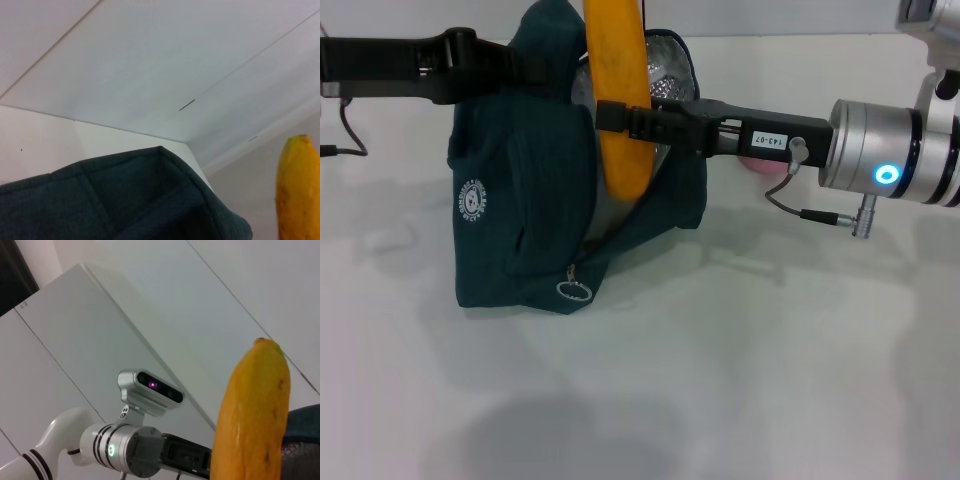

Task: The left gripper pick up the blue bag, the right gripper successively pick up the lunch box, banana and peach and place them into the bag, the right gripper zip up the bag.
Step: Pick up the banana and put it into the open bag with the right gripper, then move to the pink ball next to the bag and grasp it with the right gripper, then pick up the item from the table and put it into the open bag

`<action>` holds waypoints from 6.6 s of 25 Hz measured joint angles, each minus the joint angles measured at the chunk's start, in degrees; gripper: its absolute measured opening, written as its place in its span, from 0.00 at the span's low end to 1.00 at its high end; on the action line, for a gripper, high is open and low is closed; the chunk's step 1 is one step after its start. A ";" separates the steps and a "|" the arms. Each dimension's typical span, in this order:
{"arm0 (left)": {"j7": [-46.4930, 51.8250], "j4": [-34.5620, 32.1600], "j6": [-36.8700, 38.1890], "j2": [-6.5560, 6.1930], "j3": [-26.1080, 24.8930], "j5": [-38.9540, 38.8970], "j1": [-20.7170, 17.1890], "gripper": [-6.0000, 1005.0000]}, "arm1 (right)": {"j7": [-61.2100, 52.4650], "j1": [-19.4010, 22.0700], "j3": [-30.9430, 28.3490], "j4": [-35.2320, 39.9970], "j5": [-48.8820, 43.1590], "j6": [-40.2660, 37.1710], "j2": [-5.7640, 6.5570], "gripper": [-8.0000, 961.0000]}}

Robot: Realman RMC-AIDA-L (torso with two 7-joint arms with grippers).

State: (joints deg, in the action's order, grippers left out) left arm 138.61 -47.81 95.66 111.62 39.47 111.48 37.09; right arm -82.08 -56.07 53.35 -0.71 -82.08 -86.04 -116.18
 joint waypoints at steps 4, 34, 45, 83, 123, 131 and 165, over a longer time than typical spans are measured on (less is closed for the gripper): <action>0.00 0.00 0.14 0.00 -0.06 -0.01 -0.01 0.04 | -0.18 0.00 0.00 0.09 0.00 -0.08 0.00 0.55; 0.39 -0.10 1.90 -0.45 -0.13 -1.02 -0.29 0.04 | -25.76 20.80 0.98 41.57 -15.72 12.79 4.93 0.80; -0.14 -0.09 1.74 -0.17 -0.01 -1.16 -0.07 0.04 | -35.68 11.21 1.48 41.12 -42.84 21.74 2.38 0.79; 0.18 -0.09 1.36 -0.18 0.17 -0.69 1.66 0.04 | -35.85 5.98 18.63 35.68 -44.35 40.11 0.17 0.78; -0.09 -0.09 1.46 -0.39 -0.18 -0.94 0.53 0.04 | -30.79 17.87 6.71 53.27 -24.64 25.92 1.35 0.06; -0.18 -0.09 1.36 -0.49 -0.18 -0.89 0.52 0.04 | -24.28 16.72 2.30 53.85 -10.76 5.64 1.04 0.06; -0.36 -0.09 1.37 -1.05 -0.18 -1.20 0.06 0.04 | -26.41 8.73 10.05 45.87 -14.47 -0.13 0.85 0.44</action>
State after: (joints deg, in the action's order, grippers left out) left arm 138.25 -47.90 97.04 110.57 39.29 110.28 37.15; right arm -108.49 -47.34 63.40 45.16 -96.55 -86.18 -115.33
